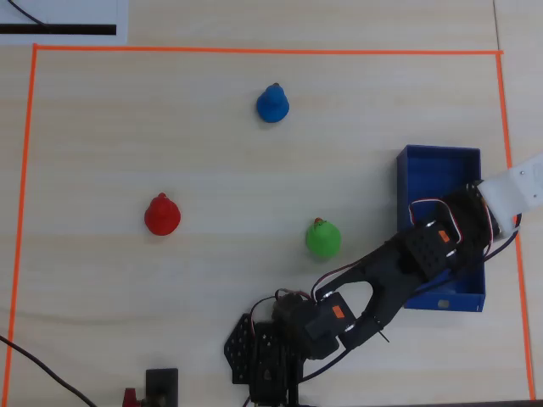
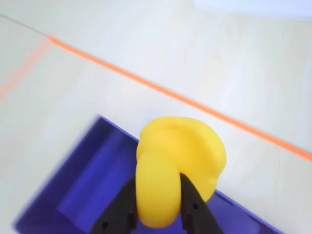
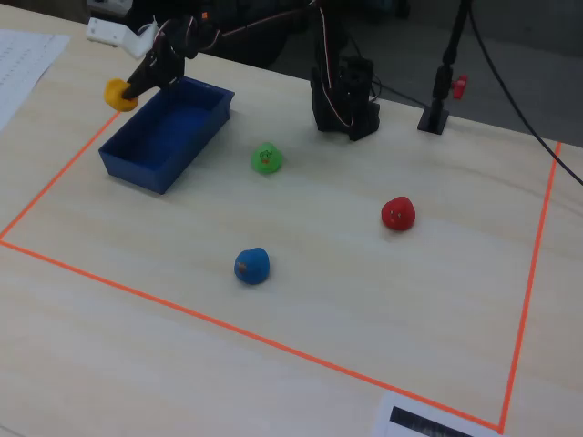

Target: Grasp yellow duck and put it into box.

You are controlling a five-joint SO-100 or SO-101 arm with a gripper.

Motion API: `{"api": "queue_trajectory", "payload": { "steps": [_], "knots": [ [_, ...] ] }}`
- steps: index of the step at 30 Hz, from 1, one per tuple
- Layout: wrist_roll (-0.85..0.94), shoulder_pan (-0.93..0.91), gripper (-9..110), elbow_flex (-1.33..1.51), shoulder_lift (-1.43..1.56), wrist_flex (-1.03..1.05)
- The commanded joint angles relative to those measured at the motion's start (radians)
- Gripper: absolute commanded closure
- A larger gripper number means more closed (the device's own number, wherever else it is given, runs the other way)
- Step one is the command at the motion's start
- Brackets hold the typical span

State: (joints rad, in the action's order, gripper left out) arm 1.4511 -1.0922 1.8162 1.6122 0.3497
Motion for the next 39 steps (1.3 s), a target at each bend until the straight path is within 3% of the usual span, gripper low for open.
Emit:
{"api": "queue_trajectory", "payload": {
  "steps": [1,9,19,23,26,29,31,33,39],
  "knots": [
    [0.029,-0.018,101,0.026,0.031,-0.005],
    [0.054,0.011,101,0.106,0.117,0.207],
    [0.028,0.061,100,0.216,0.156,0.141],
    [0.02,0.069,68,0.275,0.167,0.037],
    [-0.014,0.086,59,0.267,0.186,0.044],
    [-0.103,0.135,61,0.201,0.252,0.153],
    [-0.201,0.198,87,0.146,0.356,0.296],
    [-0.284,0.301,101,0.15,0.512,0.425],
    [-0.391,0.79,101,0.497,1.055,0.69]
  ]
}}
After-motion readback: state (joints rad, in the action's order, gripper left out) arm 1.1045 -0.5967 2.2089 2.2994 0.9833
